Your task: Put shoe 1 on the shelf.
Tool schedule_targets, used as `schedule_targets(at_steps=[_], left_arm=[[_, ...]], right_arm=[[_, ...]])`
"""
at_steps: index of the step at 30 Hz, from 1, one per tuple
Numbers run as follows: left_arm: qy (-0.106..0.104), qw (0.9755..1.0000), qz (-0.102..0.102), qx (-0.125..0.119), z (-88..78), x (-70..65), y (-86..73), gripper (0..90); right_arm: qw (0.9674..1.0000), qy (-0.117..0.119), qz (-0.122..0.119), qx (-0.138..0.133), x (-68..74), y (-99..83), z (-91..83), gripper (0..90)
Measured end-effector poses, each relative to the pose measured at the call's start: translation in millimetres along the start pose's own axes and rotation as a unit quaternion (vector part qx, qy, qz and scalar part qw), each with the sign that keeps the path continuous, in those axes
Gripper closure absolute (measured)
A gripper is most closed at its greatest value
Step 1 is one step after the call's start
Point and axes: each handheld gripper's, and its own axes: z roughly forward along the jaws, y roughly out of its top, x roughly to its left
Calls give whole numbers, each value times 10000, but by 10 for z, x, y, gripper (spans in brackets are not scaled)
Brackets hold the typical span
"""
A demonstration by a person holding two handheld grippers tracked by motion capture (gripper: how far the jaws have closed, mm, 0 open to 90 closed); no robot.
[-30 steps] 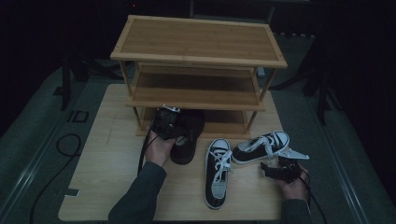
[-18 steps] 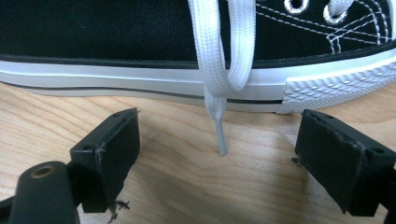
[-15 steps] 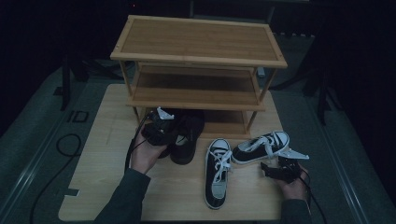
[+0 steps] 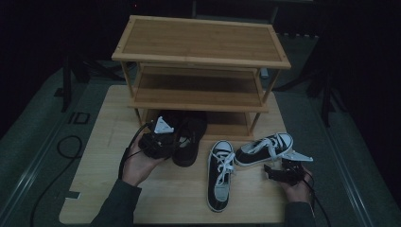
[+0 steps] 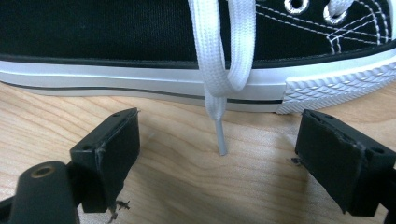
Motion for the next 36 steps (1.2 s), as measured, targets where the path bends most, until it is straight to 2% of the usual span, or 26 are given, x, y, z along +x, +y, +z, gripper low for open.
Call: schedule_targets(at_steps=[6,9,13,16,26,29,30,36], left_arm=[[-160,9998,75,97,29,-47,-140,681],[-251,9995,6,167,63,-55,-221,682],[-245,9995,-105,185,117,-56,-322,681],[-318,9990,-168,249,174,-54,-390,682],[-464,9969,-69,634,469,-108,-562,678],[-464,9968,-54,656,487,-113,-570,678],[-456,9962,-11,743,571,-129,-609,678],[-473,9948,43,906,680,-135,-676,683]], right_arm=[[10000,2,4,3,1,0,-1,137],[10000,5,-3,8,0,-1,-1,137],[10000,4,-3,8,0,-1,-1,137],[10000,5,-4,6,0,-1,-1,137],[10000,9,-9,6,1,-1,-1,137],[10000,9,-9,6,0,-1,-1,137],[10000,9,-10,7,0,-1,-1,137],[10000,9,-9,7,0,-1,-1,137]])
